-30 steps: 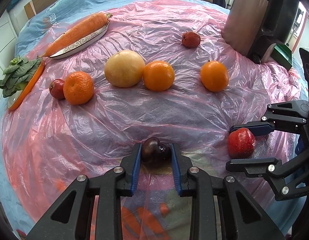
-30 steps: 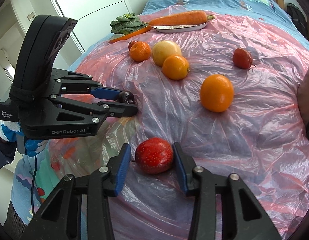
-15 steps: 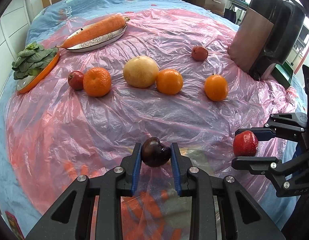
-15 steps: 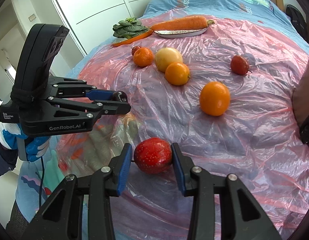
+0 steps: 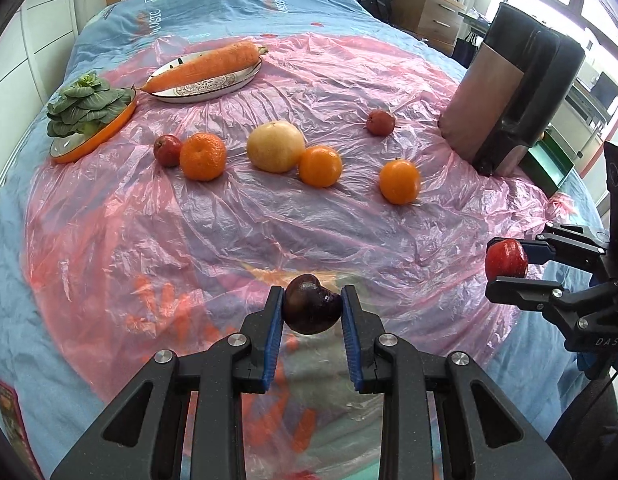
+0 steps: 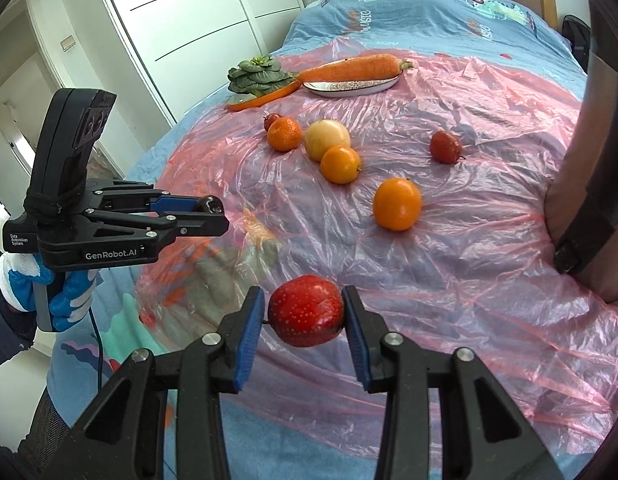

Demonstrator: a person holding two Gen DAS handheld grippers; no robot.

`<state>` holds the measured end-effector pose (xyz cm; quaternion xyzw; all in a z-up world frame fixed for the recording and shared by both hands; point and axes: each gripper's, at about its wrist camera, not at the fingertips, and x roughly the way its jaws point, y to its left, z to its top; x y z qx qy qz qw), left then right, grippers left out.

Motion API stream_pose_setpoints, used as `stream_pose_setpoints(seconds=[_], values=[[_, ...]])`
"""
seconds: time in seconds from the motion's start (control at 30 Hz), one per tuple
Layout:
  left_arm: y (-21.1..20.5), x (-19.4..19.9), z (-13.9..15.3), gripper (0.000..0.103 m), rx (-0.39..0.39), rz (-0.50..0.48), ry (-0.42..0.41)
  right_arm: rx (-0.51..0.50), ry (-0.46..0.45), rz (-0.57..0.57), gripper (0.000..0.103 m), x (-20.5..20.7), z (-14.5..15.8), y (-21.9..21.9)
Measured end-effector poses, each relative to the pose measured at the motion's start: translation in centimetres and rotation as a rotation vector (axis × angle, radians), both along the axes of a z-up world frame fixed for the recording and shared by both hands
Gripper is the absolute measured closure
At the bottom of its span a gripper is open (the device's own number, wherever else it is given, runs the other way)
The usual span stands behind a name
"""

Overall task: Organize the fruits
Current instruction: 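Carry the plum and red apple over the green tray and lower them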

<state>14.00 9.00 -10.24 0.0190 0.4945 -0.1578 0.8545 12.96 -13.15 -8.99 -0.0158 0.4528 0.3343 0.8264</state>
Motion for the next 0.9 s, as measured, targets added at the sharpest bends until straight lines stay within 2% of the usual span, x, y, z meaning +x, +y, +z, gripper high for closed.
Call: stream_pose_setpoints(seconds=[0.23,0.4,0.9], values=[[-2.5,-1.6,1.2,0.079,-0.043,-0.019,0.0,-0.019,-0.008,-0.076,0.042,-1.0,1.0,-4.8],[-5.7,-2.2,2.1,0.079,-0.073,-0.073,0.003,-0.028,-0.012,-0.151,0.042,-1.6,1.6,-9.2],[-20.4,-2.6,3.0,0.079,-0.176,-0.306,0.053,-0.04,-0.062,-0.391,0.042,-1.3,3.7,-22.5]])
